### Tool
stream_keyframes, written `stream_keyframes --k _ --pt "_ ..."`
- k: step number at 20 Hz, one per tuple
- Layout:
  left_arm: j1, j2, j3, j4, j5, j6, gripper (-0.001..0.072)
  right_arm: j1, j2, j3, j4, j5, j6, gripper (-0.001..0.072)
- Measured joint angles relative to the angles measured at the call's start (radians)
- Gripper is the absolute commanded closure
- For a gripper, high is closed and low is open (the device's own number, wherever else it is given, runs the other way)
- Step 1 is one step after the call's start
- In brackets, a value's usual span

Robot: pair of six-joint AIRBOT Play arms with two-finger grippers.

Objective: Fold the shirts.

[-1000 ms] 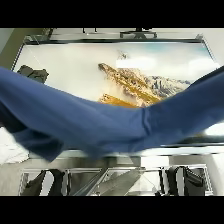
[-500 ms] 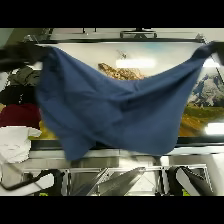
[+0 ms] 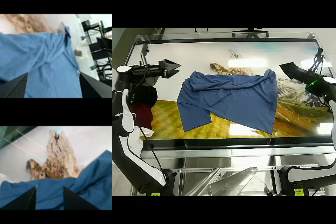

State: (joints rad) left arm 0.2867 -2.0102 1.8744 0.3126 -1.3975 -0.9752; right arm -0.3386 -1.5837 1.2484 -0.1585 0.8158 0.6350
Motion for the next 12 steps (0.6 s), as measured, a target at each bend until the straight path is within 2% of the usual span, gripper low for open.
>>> stream_keyframes --k 2,6,9,12 --pt "0.049 -0.022 0.052 0.093 -0.057 -0.069 -0.0001 -0.045 0.015 0.002 -0.063 0.078 0.048 0.0433" --pt "0.106 -0.040 0.065 0.317 -0.185 -0.171 0.0015 -0.142 0.087 -0.055 -0.244 0.252 0.181 0.0434" --pt "0.105 -0.044 -0.010 0.417 -0.210 -0.184 0.0015 -0.209 0.165 -0.159 -0.322 0.338 0.234 0.0434" --pt "0.075 -0.045 -0.083 0.461 -0.186 -0.152 0.0016 -0.264 0.247 -0.273 -0.365 0.388 0.261 0.0434"
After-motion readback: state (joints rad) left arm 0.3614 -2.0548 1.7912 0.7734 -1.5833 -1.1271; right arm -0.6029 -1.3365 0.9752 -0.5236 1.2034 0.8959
